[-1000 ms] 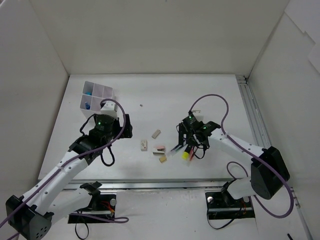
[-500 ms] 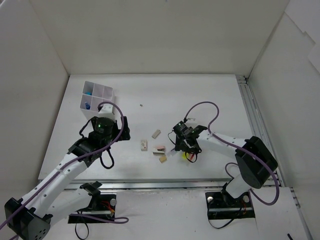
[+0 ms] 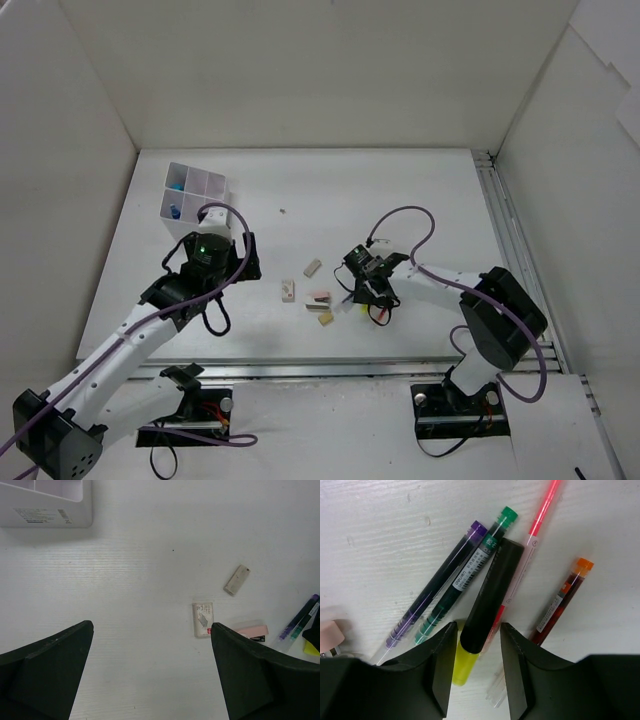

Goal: Sort the stationery into containers
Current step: Pick up the pen from the center of the board.

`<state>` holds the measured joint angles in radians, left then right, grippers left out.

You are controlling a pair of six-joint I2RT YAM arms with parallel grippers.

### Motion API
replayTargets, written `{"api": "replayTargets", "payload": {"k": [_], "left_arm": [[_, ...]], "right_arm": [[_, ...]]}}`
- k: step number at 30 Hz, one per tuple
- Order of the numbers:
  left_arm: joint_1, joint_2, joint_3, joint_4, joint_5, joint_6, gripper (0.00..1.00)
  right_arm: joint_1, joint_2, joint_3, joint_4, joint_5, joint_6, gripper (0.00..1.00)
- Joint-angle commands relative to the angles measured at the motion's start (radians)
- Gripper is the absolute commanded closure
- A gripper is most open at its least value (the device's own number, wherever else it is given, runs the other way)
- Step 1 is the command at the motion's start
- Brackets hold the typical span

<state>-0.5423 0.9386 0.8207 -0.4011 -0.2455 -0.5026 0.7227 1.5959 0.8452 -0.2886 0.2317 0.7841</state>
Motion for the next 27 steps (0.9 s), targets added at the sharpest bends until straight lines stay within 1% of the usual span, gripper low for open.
{"api": "replayTargets", "payload": {"k": [1,5,6,8,9,16,17,18,20,24,25,27], "left_arm": [[-0.004,0.017,0.015,0.038,-0.026,-0.008,0.01],[-0.004,0.031,0.023,0.038,-0.031,-0.007,0.01],[-0.004,0.032,0.024,0.038,-0.031,-0.007,0.01],[-0.004,0.034,0.028,0.035,-0.032,-0.005,0.01],[-0.004,0.032,0.029,0.035,-0.035,-0.005,0.01],[-0.004,0.037,0.034,0.045,-0.037,0.003,0.01],[-0.004,0.039,0.035,0.047,-0.037,0.001,0.01],[-0.004,0.039,0.034,0.047,-0.034,0.001,0.01],[-0.004,0.035,0.032,0.050,-0.035,0.003,0.00],[-0.004,0.037,0.035,0.051,-0.034,0.006,0.00],[-0.004,0.039,0.034,0.054,-0.032,0.007,0.01],[-0.004,0.040,0.031,0.065,-0.018,0.027,0.01]], "right_arm": [[0.011,0.013,0.022,0.002,0.032,0.006,0.63],[0.011,0.024,0.034,0.000,0.035,-0.003,0.65],[0.011,0.025,0.037,-0.001,0.029,-0.011,0.70],[0.014,0.015,0.046,-0.001,0.015,-0.017,0.74],[0.014,0.009,0.048,-0.007,0.014,-0.025,0.78],[0.023,-0.066,0.058,-0.058,0.012,-0.043,0.80],[0.024,-0.065,0.060,-0.063,0.011,-0.048,0.80],[0.023,-0.063,0.058,-0.070,0.012,-0.058,0.78],[0.024,-0.053,0.061,-0.075,0.018,-0.065,0.78],[0.027,-0.039,0.066,-0.080,-0.014,-0.095,0.88],[0.037,-0.042,0.072,-0.080,-0.015,-0.103,0.88],[0.041,-0.051,0.086,-0.083,-0.057,-0.175,0.89]]}}
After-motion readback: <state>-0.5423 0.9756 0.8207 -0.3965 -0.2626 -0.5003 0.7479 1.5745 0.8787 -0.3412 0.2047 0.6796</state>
